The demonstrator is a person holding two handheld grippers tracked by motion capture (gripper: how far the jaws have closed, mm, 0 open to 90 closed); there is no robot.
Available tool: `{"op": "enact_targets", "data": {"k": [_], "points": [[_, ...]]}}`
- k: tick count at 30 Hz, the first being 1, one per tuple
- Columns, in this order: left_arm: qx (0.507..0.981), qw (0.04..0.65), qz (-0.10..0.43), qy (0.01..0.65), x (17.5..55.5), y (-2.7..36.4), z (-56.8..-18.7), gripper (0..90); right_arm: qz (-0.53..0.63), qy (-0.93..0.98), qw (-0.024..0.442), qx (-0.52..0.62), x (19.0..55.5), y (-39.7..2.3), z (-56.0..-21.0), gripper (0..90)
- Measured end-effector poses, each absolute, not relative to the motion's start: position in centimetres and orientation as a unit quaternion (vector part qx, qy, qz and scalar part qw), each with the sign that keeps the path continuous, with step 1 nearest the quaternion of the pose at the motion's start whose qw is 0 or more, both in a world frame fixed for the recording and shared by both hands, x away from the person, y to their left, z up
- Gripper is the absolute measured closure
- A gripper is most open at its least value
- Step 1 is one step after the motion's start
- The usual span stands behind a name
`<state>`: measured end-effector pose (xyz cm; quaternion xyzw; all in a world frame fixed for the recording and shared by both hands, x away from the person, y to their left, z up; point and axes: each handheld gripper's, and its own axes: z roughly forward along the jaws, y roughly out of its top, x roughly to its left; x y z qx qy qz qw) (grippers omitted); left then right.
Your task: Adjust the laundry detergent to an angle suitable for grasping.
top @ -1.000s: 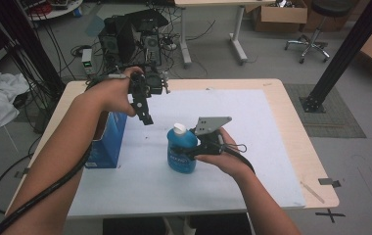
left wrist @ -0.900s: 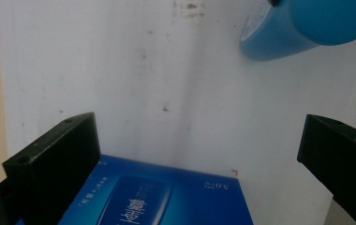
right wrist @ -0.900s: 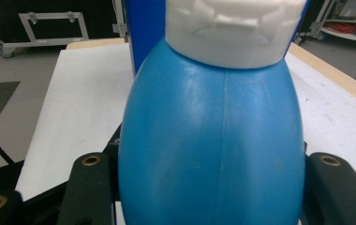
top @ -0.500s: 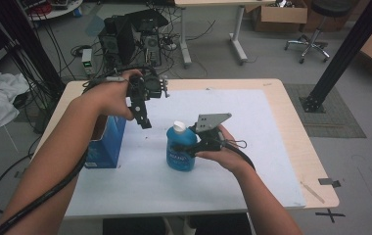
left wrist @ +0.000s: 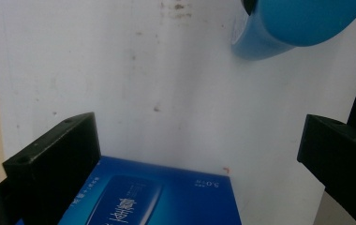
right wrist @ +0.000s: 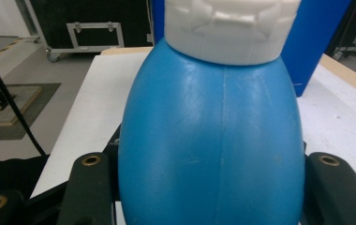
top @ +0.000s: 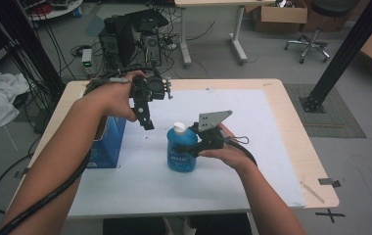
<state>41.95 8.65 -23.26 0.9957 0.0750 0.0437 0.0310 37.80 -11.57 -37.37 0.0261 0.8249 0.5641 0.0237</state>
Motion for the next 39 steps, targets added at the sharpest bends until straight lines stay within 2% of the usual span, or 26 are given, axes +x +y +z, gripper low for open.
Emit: {"op": "enact_targets", "data": {"k": [26,29,32,39], "points": [[0.996,0.031,0.043,0.07,42.1,8.3,-23.6,0.1,0.567,0.823,0.035,0.014,36.9,-11.5,-37.9,42.0],[0.996,0.03,0.043,0.07,42.1,8.3,-23.5,0.1,0.57,0.821,0.027,0.023,36.9,-11.6,-38.0,40.6],[0.996,0.031,0.045,0.07,42.0,8.3,-23.4,0.1,0.57,0.821,0.022,0.034,36.9,-11.6,-38.2,34.4],[0.996,0.03,0.045,0.07,41.9,8.2,-23.2,0.1,0.576,0.816,0.024,0.041,36.7,-12.0,-38.0,31.4]]}}
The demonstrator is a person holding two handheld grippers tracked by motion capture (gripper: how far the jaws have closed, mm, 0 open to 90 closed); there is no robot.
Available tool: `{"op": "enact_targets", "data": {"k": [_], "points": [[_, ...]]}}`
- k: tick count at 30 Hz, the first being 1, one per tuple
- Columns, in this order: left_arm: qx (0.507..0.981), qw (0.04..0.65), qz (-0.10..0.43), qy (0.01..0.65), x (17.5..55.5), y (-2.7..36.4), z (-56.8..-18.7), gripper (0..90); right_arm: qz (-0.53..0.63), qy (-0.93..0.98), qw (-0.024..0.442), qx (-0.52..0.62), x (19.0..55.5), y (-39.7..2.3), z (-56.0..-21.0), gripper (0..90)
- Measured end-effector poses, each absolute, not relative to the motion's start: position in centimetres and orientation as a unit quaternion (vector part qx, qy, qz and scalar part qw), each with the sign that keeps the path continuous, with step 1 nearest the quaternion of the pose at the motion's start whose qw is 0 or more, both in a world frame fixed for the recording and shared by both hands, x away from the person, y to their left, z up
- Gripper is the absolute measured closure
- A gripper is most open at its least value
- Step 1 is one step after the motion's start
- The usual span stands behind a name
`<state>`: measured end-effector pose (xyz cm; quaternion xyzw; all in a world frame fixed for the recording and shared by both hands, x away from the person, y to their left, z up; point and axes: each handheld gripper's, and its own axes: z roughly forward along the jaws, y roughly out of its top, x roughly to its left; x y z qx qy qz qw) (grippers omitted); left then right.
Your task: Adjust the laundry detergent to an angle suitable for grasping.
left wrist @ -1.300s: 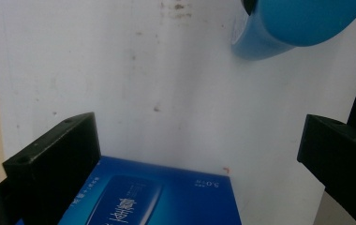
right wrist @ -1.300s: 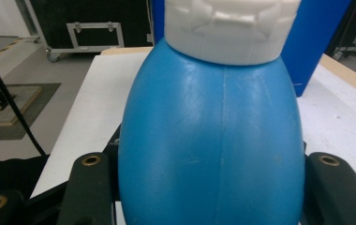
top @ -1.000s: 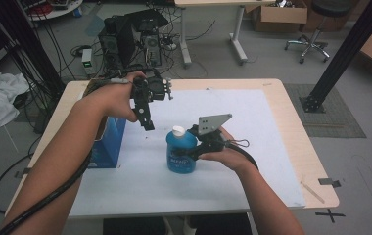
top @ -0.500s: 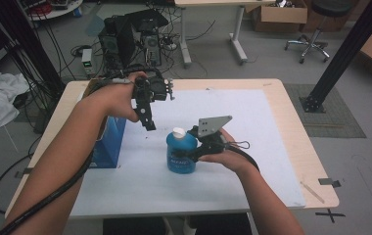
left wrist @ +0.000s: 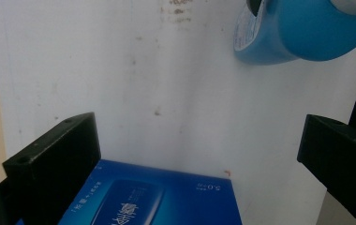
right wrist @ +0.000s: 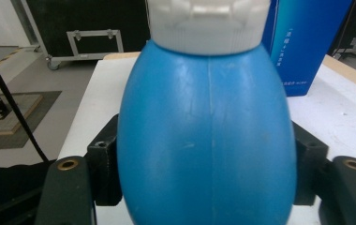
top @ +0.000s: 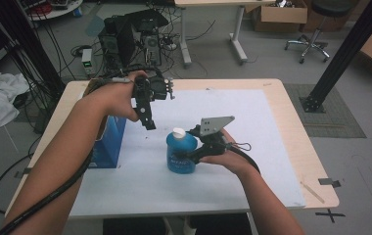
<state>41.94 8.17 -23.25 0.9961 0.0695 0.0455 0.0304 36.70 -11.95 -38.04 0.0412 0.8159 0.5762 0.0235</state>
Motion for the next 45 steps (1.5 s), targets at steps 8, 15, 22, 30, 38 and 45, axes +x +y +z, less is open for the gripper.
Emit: {"op": "enact_targets", "data": {"k": [8,15,22,30,38,45], "points": [[0.996,0.03,0.047,0.067,41.9,8.0,-22.9,0.0,0.575,0.816,0.023,0.048,36.4,-12.3,-37.5,28.2],[0.996,0.032,0.05,0.065,41.8,7.9,-22.7,0.0,0.572,0.818,0.025,0.055,36.2,-12.8,-37.2,23.9],[0.996,0.034,0.052,0.064,41.8,7.9,-22.7,0.1,0.573,0.817,0.028,0.06,36.0,-13.1,-37.1,23.3],[0.996,0.035,0.051,0.067,41.9,8.1,-22.9,0.0,0.577,0.814,0.027,0.063,36.0,-13.0,-37.1,21.8],[0.996,0.031,0.048,0.066,41.9,7.9,-23.1,0.0,0.578,0.813,0.027,0.066,35.8,-13.2,-37.0,18.1],[0.996,0.03,0.05,0.065,41.8,7.8,-23.0,0.1,0.578,0.813,0.027,0.067,35.6,-13.4,-36.8,16.1]]}}
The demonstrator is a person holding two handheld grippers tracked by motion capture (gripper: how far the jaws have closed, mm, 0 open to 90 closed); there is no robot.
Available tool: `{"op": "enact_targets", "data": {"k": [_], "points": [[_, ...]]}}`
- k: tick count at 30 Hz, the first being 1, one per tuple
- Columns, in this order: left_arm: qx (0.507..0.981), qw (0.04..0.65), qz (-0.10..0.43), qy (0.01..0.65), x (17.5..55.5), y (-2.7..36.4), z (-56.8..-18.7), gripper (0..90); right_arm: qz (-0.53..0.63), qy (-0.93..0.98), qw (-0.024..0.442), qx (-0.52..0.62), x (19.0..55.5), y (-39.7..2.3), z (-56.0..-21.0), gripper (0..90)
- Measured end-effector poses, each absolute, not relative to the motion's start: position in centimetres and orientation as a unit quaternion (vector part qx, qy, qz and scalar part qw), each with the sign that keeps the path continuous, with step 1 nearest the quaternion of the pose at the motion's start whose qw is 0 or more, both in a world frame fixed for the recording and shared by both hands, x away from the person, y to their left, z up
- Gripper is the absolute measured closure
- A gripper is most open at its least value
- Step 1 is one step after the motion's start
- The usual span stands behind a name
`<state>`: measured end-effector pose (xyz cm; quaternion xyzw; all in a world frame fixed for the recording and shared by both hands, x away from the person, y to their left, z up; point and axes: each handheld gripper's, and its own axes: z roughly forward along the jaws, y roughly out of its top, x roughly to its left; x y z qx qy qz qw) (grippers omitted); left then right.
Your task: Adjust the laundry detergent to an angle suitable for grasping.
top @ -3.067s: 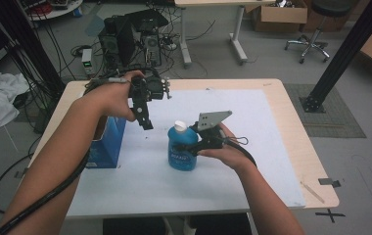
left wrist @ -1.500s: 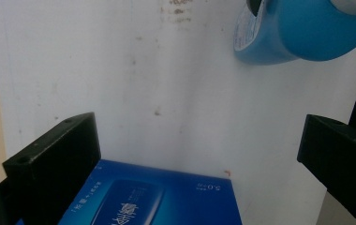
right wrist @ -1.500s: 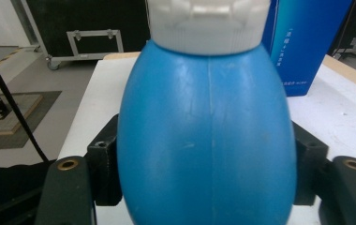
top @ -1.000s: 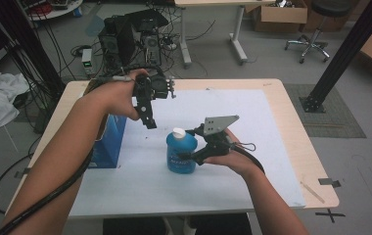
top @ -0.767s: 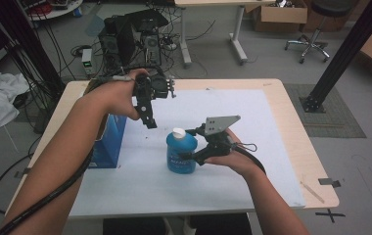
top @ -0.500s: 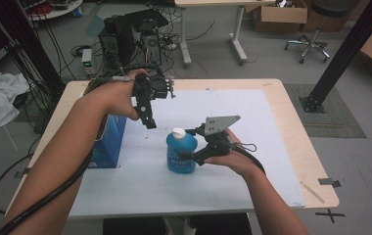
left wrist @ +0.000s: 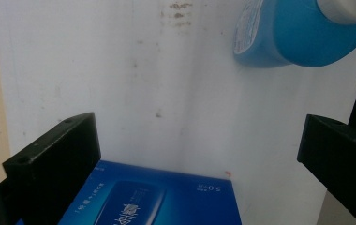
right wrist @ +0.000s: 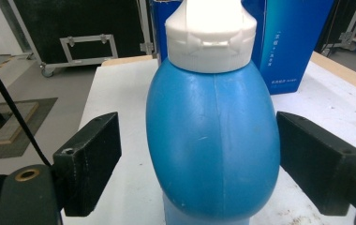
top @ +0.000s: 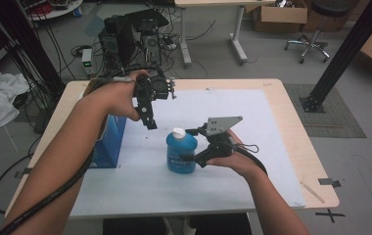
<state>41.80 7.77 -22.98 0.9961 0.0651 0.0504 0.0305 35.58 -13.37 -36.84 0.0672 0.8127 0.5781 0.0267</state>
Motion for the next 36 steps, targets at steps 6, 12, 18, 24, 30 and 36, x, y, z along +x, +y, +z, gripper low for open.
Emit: {"op": "enact_targets", "data": {"k": [6,12,18,24,30,36], "points": [[0.996,0.031,0.05,0.064,41.7,7.5,-23.0,0.0,0.578,0.812,0.026,0.074,35.3,-13.6,-36.7,14.7],[0.996,0.028,0.05,0.062,41.8,7.4,-22.8,0.1,0.564,0.823,0.034,0.062,34.7,-14.5,-36.0,14.7],[0.996,0.028,0.052,0.06,41.9,7.3,-22.6,0.1,0.552,0.831,0.039,0.051,34.2,-15.5,-34.8,14.7],[0.997,0.026,0.052,0.059,41.8,7.2,-22.3,0.1,0.514,0.856,0.033,0.043,33.9,-16.8,-33.0,14.7],[0.997,0.024,0.055,0.057,41.8,7.3,-22.0,0.0,0.445,0.894,0.032,0.037,33.9,-17.8,-31.3,14.9],[0.997,0.023,0.053,0.058,41.8,7.4,-21.9,0.1,0.383,0.923,0.029,0.028,33.9,-18.6,-30.0,15.0]]}}
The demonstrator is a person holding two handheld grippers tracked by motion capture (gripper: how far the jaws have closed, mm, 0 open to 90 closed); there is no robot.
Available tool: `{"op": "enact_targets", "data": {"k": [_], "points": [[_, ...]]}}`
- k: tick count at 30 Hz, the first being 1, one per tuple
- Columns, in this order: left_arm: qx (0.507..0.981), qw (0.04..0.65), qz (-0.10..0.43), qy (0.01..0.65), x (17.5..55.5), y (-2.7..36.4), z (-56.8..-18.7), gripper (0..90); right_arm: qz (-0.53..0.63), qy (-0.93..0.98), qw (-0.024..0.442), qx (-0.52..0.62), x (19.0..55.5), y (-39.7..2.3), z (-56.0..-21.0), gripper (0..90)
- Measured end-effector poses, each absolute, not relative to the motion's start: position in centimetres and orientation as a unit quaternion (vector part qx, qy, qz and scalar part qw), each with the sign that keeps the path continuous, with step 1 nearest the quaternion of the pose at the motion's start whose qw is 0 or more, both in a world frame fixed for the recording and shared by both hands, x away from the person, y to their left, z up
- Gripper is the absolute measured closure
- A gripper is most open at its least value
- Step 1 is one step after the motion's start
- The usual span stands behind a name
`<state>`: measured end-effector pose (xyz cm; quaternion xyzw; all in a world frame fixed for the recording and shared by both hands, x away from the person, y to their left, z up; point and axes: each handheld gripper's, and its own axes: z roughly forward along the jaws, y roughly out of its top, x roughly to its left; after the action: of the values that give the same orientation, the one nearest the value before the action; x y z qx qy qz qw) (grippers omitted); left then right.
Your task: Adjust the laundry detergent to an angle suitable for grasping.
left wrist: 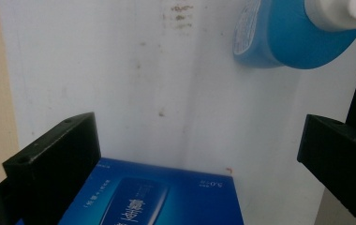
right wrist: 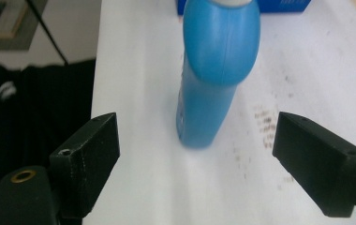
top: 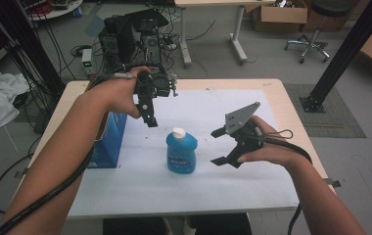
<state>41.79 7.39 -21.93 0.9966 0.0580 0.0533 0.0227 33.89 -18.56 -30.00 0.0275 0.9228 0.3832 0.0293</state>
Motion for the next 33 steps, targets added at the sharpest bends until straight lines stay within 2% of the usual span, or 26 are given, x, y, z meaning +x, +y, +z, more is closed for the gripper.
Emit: {"op": "enact_targets", "data": {"k": [16,33], "points": [[0.997,0.014,0.056,0.054,41.8,6.9,-21.3,0.0,0.201,0.979,0.009,0.008,34.2,-19.9,-25.7,15.4],[0.997,0.005,0.051,0.051,41.7,6.6,-21.3,0.1,0.12,0.993,0.001,0.007,34.9,-20.0,-25.8,15.8]]}}
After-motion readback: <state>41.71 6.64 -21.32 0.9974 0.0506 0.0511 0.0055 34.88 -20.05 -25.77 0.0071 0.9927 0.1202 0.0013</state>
